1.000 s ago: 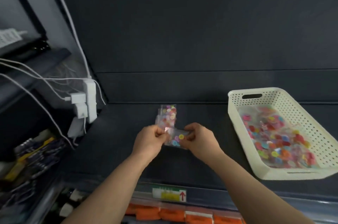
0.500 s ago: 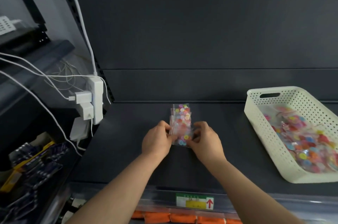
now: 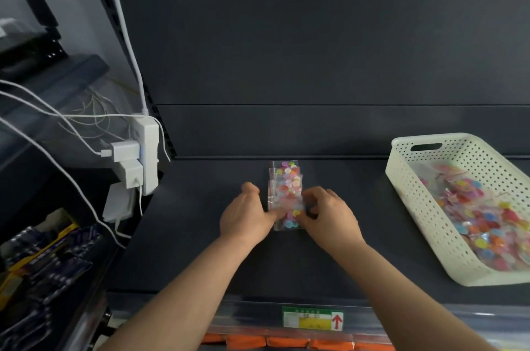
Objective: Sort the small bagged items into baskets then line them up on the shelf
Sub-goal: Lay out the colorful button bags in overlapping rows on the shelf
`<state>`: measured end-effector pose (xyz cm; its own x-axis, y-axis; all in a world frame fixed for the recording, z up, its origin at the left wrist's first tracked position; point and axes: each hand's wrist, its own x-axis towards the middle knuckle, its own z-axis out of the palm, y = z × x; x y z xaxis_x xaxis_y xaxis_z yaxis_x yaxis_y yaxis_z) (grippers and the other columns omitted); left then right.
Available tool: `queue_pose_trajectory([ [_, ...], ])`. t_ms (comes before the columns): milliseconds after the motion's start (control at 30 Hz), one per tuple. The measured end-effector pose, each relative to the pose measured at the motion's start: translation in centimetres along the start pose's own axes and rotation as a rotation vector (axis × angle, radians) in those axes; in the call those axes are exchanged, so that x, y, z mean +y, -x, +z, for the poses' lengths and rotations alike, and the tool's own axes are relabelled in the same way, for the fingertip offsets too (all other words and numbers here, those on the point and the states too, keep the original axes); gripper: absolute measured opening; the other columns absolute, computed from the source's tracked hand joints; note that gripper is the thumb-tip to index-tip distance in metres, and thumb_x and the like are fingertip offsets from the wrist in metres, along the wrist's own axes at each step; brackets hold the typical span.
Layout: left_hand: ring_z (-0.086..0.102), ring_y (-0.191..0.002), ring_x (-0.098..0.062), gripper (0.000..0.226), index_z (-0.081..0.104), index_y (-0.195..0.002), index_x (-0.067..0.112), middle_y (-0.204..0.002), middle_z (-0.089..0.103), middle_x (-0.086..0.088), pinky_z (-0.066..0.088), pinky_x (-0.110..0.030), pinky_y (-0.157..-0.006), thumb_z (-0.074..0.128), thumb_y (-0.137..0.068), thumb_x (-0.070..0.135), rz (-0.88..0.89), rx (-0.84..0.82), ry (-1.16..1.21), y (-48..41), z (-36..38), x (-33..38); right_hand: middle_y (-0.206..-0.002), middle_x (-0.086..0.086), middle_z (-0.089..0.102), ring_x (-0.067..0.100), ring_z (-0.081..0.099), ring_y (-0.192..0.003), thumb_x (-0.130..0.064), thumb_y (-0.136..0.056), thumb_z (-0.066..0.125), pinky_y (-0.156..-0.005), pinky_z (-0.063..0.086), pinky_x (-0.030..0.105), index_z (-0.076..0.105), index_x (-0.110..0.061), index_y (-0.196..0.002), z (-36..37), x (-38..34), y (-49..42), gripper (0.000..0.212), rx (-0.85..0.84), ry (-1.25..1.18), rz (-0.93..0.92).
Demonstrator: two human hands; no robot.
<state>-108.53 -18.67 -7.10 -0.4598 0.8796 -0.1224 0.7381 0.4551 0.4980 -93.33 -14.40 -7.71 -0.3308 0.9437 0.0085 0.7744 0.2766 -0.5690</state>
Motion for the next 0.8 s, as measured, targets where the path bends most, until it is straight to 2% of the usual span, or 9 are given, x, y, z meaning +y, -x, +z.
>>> queue_pose_trajectory([
  [67, 0.064, -0.09, -0.016, 0.06, 0.044, -0.119, 0.022, -0.099, 0.066, 0.005, 0.05, -0.032, -0.066, 0.07, -0.079, 0.058, 0.056, 0.043, 0.051, 0.1, -0.4, 1.4, -0.113, -0.011, 0.056, 0.011, 0.061, -0.096, -0.033, -0.083, 0.067, -0.075, 0.051, 0.03, 0.055, -0.031, -0.12, -1.4, 0.1, 0.1, 0.039, 0.03, 0.041, -0.027],
  [200, 0.063, -0.094, -0.012, 0.027, 0.06, -0.107, 0.026, -0.094, 0.064, 0.013, 0.053, -0.034, -0.082, 0.069, -0.086, 0.041, 0.224, -0.046, 0.127, 1.0, 0.1, 6.1, -0.116, -0.01, 0.059, 0.015, 0.058, -0.105, -0.029, -0.087, 0.06, -0.078, 0.047, 0.029, 0.061, -0.032, -0.116, -5.6, 1.9, 0.9, 0.029, 0.163, 0.206, -0.051],
  [300, 0.063, -0.094, -0.009, 0.015, 0.064, -0.101, 0.029, -0.093, 0.066, 0.013, 0.052, -0.03, -0.082, 0.067, -0.088, 0.036, 0.33, -0.045, 0.168, 1.5, 1.4, 10.5, -0.114, -0.007, 0.062, 0.02, 0.056, -0.106, -0.026, -0.092, 0.053, -0.077, 0.043, 0.031, 0.063, -0.031, -0.114, -9.4, 4.8, 1.9, 0.025, 0.273, 0.33, -0.009],
  [367, 0.063, -0.095, -0.01, 0.02, 0.063, -0.105, 0.028, -0.097, 0.067, 0.012, 0.052, -0.031, -0.082, 0.066, -0.089, 0.038, 0.372, -0.082, 0.185, 2.0, 2.5, 13.5, -0.114, -0.006, 0.063, 0.021, 0.056, -0.106, -0.023, -0.093, 0.05, -0.075, 0.042, 0.032, 0.064, -0.031, -0.113, -11.9, 7.1, 2.6, 0.026, 0.331, 0.375, 0.058],
  [467, 0.062, -0.1, -0.014, 0.046, 0.049, -0.123, 0.022, -0.104, 0.065, 0.009, 0.051, -0.037, -0.088, 0.062, -0.089, 0.049, 0.386, -0.217, 0.132, 3.0, 4.6, 17.7, -0.118, -0.007, 0.063, 0.019, 0.058, -0.104, -0.016, -0.092, 0.048, -0.072, 0.042, 0.03, 0.064, -0.032, -0.114, -14.7, 10.9, 3.8, 0.032, 0.341, 0.381, 0.157],
  [533, 0.062, -0.102, -0.017, 0.058, 0.042, -0.129, 0.019, -0.108, 0.065, 0.006, 0.052, -0.04, -0.088, 0.061, -0.087, 0.054, 0.377, -0.261, 0.098, 3.2, 6.2, 19.6, -0.116, -0.007, 0.063, 0.019, 0.058, -0.101, -0.014, -0.092, 0.048, -0.074, 0.047, 0.032, 0.064, -0.032, -0.114, -16.1, 13.0, 4.5, 0.033, 0.342, 0.358, 0.203],
  [700, 0.062, -0.098, -0.017, 0.054, 0.046, -0.125, 0.021, -0.109, 0.064, 0.004, 0.054, -0.042, -0.084, 0.057, -0.088, 0.058, 0.35, -0.263, 0.089, 3.1, 9.0, 23.2, -0.108, -0.007, 0.064, 0.017, 0.059, -0.095, -0.016, -0.092, 0.047, -0.071, 0.053, 0.035, 0.063, -0.032, -0.112, -18.1, 17.8, 5.1, 0.03, 0.346, 0.271, 0.298],
  [800, 0.062, -0.097, -0.016, 0.048, 0.049, -0.117, 0.023, -0.105, 0.064, 0.007, 0.054, -0.041, -0.083, 0.063, -0.084, 0.055, 0.338, -0.279, 0.093, 2.6, 9.8, 25.5, -0.107, -0.004, 0.064, 0.015, 0.058, -0.089, -0.015, -0.093, 0.046, -0.072, 0.049, 0.029, 0.064, -0.025, -0.113, -19.1, 20.2, 4.8, 0.028, 0.356, 0.142, 0.295],
])
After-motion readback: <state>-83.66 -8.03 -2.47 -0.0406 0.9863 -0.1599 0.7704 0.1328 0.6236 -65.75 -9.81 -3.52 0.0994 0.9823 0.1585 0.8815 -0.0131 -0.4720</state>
